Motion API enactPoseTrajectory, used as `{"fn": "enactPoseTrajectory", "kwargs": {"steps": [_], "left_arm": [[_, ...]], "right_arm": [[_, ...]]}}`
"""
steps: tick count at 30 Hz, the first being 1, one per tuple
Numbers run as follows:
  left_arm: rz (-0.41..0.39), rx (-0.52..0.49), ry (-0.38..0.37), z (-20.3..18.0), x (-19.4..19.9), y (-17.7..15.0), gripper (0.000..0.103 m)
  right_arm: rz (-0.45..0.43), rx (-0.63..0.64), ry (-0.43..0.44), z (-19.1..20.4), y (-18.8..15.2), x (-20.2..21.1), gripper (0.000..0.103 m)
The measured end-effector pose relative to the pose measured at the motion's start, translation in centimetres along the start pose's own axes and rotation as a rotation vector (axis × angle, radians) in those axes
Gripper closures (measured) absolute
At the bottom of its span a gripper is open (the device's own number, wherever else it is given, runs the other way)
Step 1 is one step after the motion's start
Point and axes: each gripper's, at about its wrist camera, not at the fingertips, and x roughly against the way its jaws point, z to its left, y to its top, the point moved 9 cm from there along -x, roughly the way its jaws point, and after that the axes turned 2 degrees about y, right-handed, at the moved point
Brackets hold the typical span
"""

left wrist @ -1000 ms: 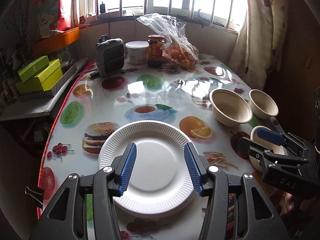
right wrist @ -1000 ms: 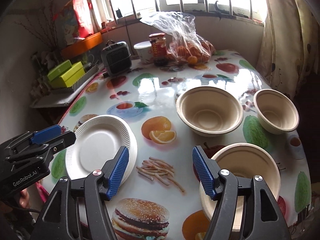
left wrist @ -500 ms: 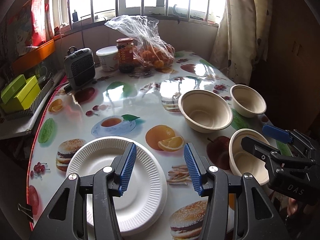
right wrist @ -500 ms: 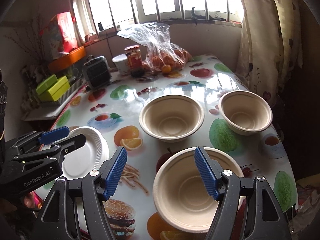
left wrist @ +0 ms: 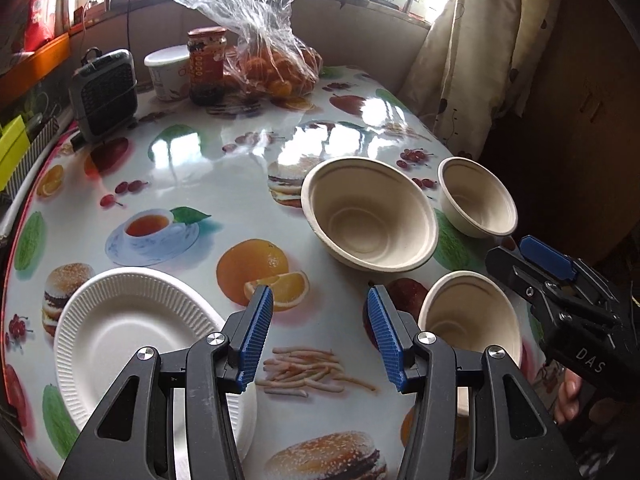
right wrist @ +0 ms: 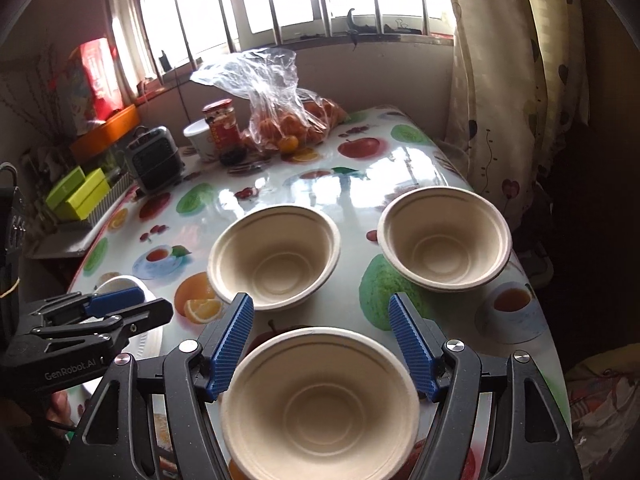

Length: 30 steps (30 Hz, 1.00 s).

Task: Organize plates and bowls
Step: 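Move both grippers away from the plate stack toward the beige paper bowls, then close the right gripper on a beige bowl rim while the left gripper grasps another bowl rim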

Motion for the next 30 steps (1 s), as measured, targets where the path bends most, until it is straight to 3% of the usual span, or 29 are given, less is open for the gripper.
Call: {"fn": "enactPoseTrajectory", "kwargs": {"steps": [4, 11, 20, 24, 30], "left_arm": [[0.019, 0.020, -0.038, -0.6, -1.3, 0.7, 0.052], [-0.010, 0.037, -0.001, -0.3, -2.6, 3.2, 0.052], [0.016, 0.071, -0.002, 0.8, -5.0, 4.4, 0.053], [0.036, 0.080, -0.017, 0.9, -6.0, 4.4, 0.062], [0.054, 0.099, -0.051, 1.0, -6.8, 4.3, 0.072]], "right_arm": [[0.014, 0.008, 0.014, -1.0, 0.9, -0.9, 0.032], [0.045, -0.001, 0.029, -1.2, 1.8, -3.2, 0.033], [0.113, -0.014, 0.019, -1.4, 1.2, -6.3, 0.058], [0.128, -0.026, 0.023, -1.7, 1.0, -7.0, 0.069], [0.148, -0.033, 0.046, -1.6, 0.9, -7.9, 0.075]]}}
